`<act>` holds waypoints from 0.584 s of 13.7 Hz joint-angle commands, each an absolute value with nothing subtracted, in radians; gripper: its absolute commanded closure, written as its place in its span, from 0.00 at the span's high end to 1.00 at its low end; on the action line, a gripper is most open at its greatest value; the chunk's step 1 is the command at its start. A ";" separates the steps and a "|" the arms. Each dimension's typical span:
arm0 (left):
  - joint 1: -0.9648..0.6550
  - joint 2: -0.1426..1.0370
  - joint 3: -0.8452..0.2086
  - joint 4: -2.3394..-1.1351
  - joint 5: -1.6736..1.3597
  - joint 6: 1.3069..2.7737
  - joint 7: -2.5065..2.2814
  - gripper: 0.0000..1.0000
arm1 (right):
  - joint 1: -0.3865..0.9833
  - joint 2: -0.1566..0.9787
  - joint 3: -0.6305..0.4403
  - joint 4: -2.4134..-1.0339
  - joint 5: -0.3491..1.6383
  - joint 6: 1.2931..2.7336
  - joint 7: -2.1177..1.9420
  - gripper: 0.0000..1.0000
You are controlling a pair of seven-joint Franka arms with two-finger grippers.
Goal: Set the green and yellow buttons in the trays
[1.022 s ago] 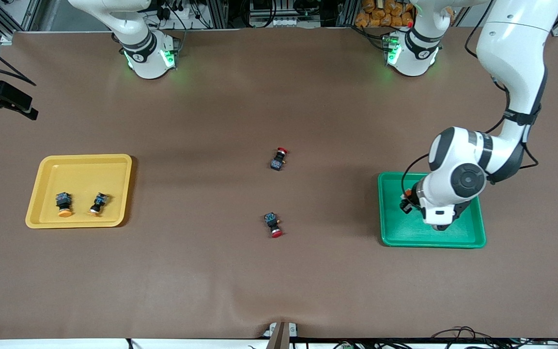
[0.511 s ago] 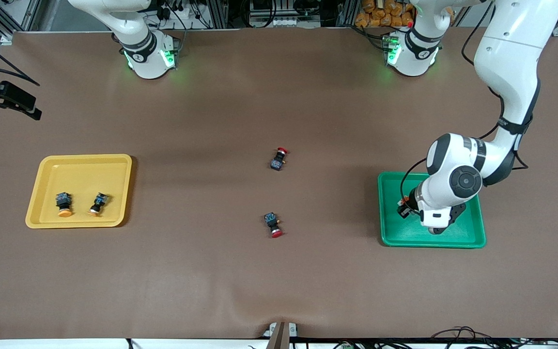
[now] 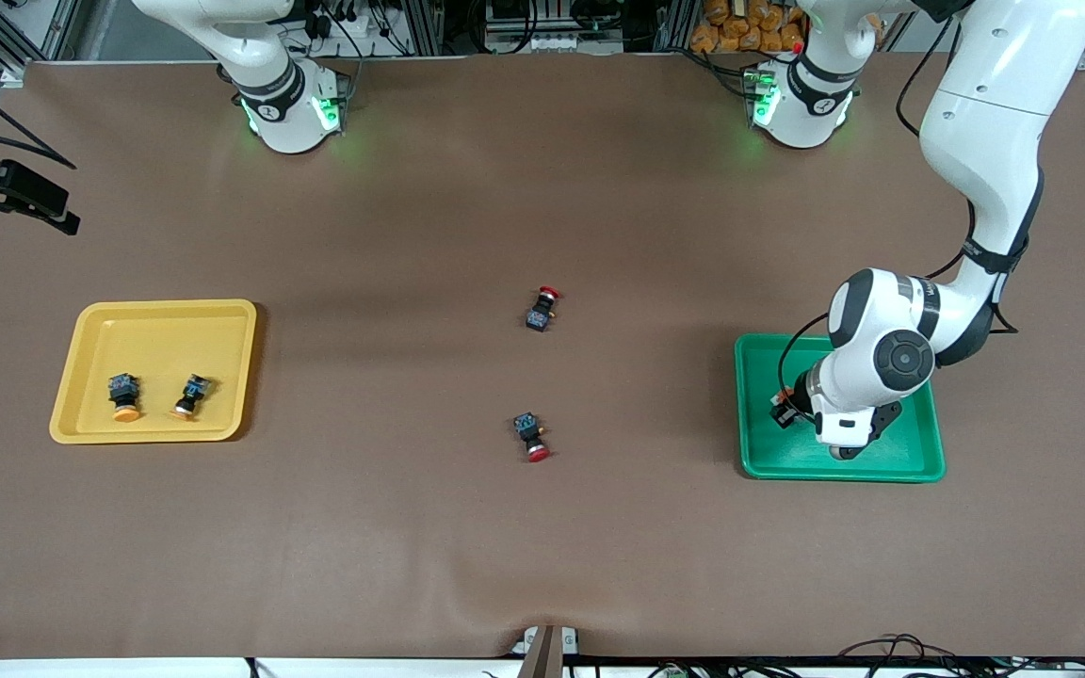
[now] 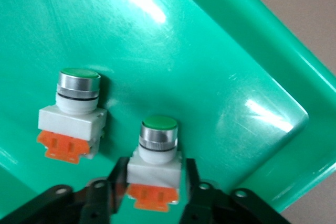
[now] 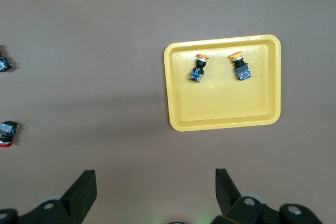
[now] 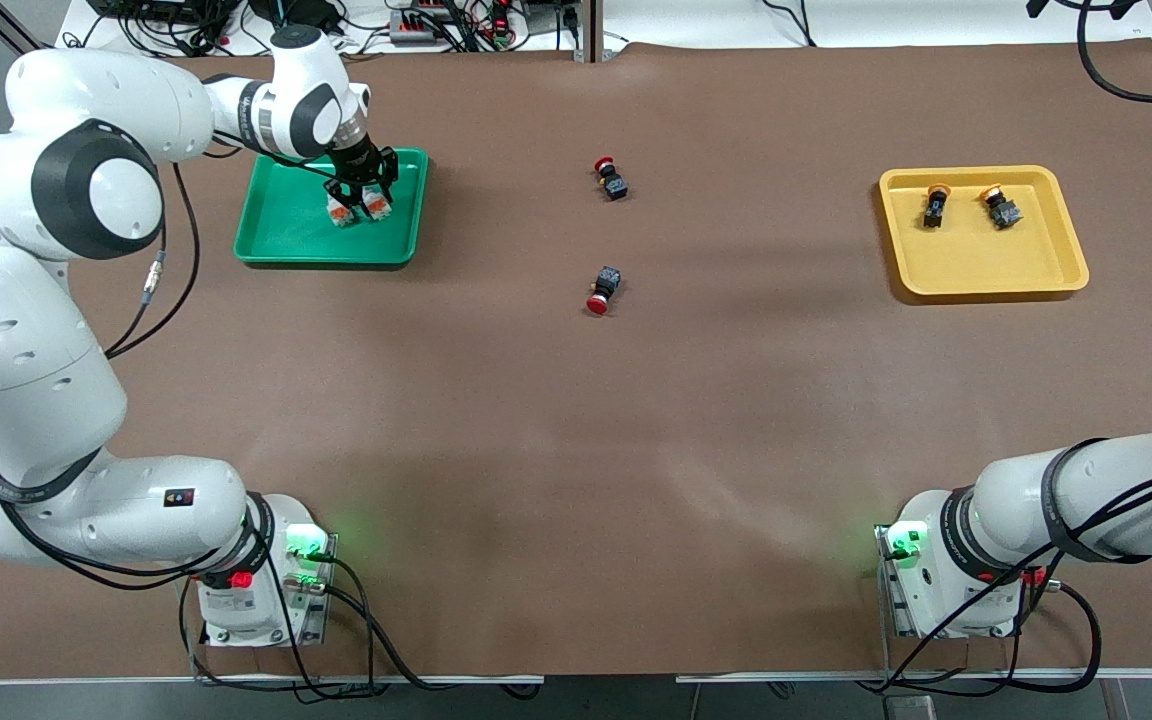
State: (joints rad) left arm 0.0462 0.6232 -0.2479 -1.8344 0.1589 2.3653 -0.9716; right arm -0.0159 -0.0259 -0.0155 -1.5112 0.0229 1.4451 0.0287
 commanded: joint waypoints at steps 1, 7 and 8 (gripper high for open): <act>0.055 0.620 -0.258 -1.833 0.169 2.379 -0.980 1.00 | -0.025 -0.029 -0.012 -1.513 0.034 1.450 0.037 1.00; 0.057 0.470 -0.288 -1.822 0.166 2.217 -0.979 1.00 | -0.021 -0.029 -0.012 -1.509 0.034 1.450 0.040 1.00; 0.057 0.434 -0.296 -1.819 0.167 2.182 -0.974 1.00 | -0.023 -0.029 -0.012 -1.508 0.034 1.450 0.040 1.00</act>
